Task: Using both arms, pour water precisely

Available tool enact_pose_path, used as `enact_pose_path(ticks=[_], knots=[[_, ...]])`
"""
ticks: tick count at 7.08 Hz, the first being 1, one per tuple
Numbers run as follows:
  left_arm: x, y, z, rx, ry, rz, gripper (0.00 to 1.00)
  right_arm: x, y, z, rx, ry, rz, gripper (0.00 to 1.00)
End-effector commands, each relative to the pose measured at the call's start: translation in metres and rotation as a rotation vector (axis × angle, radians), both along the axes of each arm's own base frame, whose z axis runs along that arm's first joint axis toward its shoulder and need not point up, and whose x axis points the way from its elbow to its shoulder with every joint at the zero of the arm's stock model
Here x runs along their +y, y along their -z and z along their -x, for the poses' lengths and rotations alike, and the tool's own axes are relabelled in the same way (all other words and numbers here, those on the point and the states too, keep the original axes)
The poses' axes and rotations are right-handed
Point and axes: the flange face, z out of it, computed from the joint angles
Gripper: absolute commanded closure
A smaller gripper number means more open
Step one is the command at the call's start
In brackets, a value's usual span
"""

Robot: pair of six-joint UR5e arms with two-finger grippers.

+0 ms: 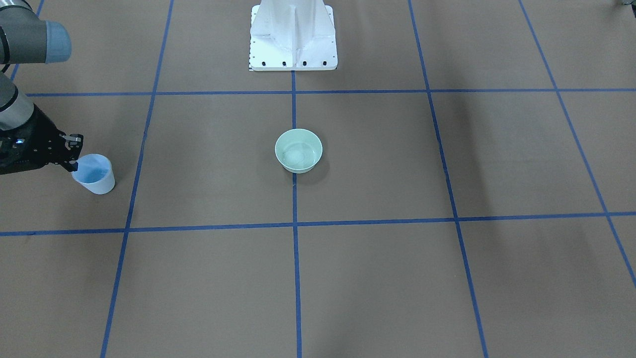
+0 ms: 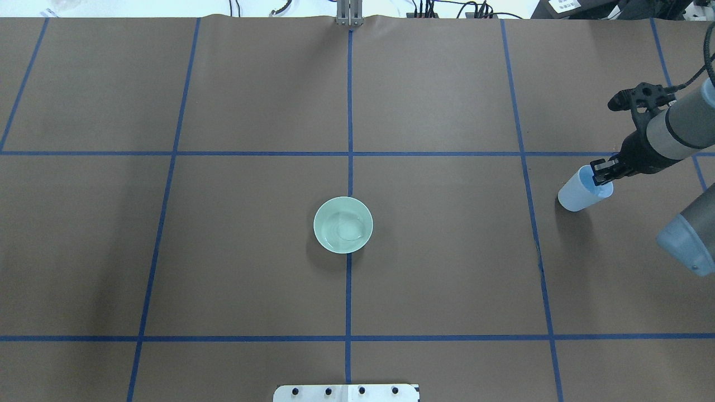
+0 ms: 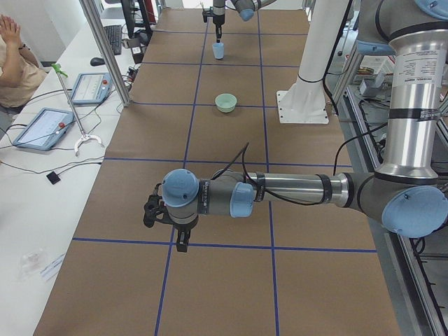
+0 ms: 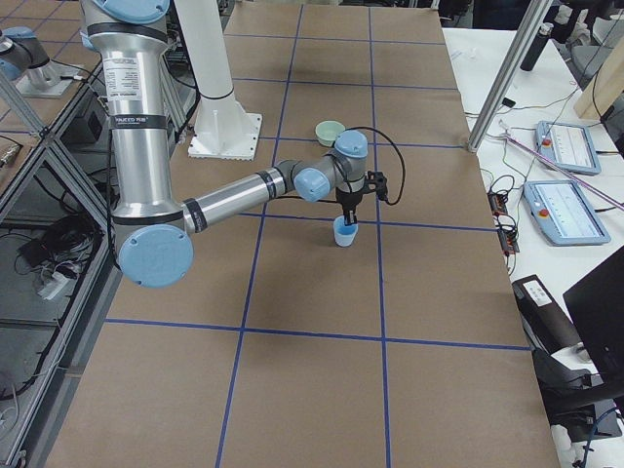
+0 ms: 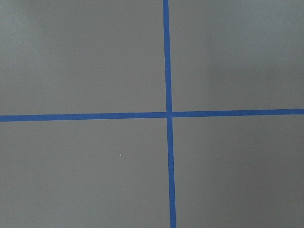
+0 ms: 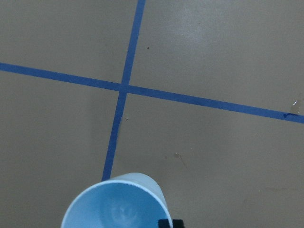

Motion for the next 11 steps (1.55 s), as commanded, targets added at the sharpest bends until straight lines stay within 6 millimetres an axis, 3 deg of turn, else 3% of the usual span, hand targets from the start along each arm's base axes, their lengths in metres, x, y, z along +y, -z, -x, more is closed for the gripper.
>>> enact_pose_path(ticks=[1, 2, 3, 4, 5, 7, 8, 10, 11], knots=[[-0.001, 0.003, 0.0, 0.0, 0.002, -0.003, 0.0, 0.002, -0.009, -0.001, -0.007, -0.001, -0.005, 0.79], [-0.001, 0.003, 0.0, 0.0, 0.002, -0.003, 0.0, -0.002, -0.001, 0.003, -0.017, 0.0, -0.017, 0.71], [-0.001, 0.003, 0.0, 0.0, 0.003, -0.001, 0.0, -0.005, 0.004, 0.001, -0.022, -0.006, -0.025, 0.5], [-0.001, 0.003, 0.0, 0.0, 0.003, -0.003, 0.0, -0.011, 0.012, -0.014, -0.04, -0.03, -0.031, 0.01], [-0.003, 0.011, 0.0, -0.002, 0.006, -0.012, 0.0, -0.027, 0.031, -0.033, -0.087, -0.051, -0.028, 0.0], [-0.02, 0.05, -0.003, 0.004, 0.057, -0.016, 0.0, -0.042, 0.03, -0.069, -0.107, -0.087, -0.02, 0.0], [-0.027, 0.076, -0.018, 0.003, 0.062, -0.03, 0.0, -0.052, 0.013, -0.089, -0.086, -0.072, -0.048, 0.0], [-0.033, 0.135, -0.061, 0.006, -0.021, -0.152, 0.0, -0.075, -0.053, -0.15, -0.038, -0.02, -0.086, 0.0], [-0.04, 0.149, -0.081, 0.016, -0.039, -0.156, 0.0, -0.075, -0.085, -0.175, -0.043, 0.004, -0.076, 0.0]])
